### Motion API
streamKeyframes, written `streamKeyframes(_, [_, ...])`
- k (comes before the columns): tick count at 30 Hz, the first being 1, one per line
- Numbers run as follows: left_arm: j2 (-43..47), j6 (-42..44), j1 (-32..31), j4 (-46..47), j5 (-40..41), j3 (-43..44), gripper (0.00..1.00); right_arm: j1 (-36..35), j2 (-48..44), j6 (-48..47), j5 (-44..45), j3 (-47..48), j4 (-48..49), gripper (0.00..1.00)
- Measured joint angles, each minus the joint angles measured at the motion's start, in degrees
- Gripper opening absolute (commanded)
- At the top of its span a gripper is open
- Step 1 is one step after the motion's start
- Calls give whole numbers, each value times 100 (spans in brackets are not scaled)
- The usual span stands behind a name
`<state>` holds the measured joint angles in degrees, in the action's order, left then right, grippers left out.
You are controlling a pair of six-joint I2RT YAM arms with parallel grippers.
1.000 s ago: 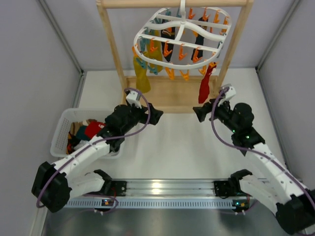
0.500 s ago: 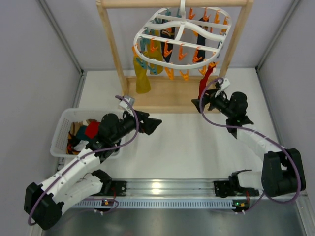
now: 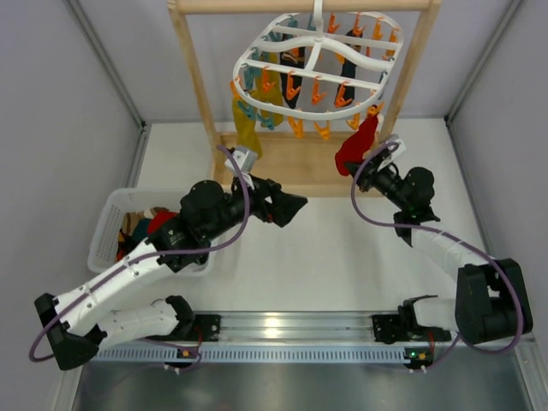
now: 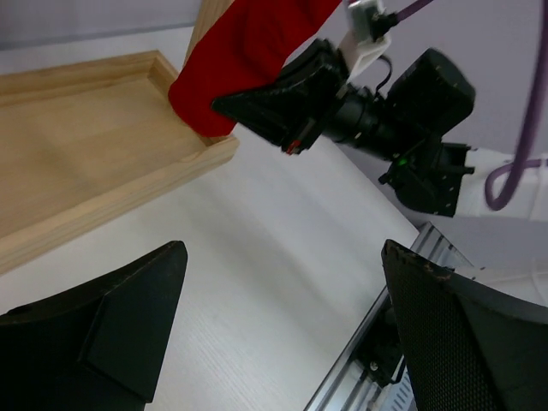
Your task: Remove the socks clipped to the hanger
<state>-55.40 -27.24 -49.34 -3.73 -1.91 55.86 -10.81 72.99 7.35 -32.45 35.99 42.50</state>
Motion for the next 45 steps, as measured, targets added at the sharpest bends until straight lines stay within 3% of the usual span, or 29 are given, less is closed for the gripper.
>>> streamKeyframes(4, [-538,411,-1200,-461,1403,1274,99,-146,-428,101,431,-367,151,0])
streamKeyframes(10, [-1858,1182,-2404,-756,3040,3480,99,-973,-1182,92,1755,-850,212,0])
streamKeyframes(18, [-4190,1965,-2520,-1425,3543,6760,99,-1384,-1628,76,2643,-1012,186,0])
streamKeyframes(20, [-4605,2026,-2461,-1510,3473,7232,99,-1384,-1676,76,2691,-1012,149,0])
streamKeyframes(30, [-5335,1650,-1147,-2046,1858,7523,99,-1384,-1853,79,2656,-1005,-323,0])
streamKeyframes(45, [-5552,1379,-815,-2028,1209,7740,95,-1384,-2232,81,2406,-909,-922,0])
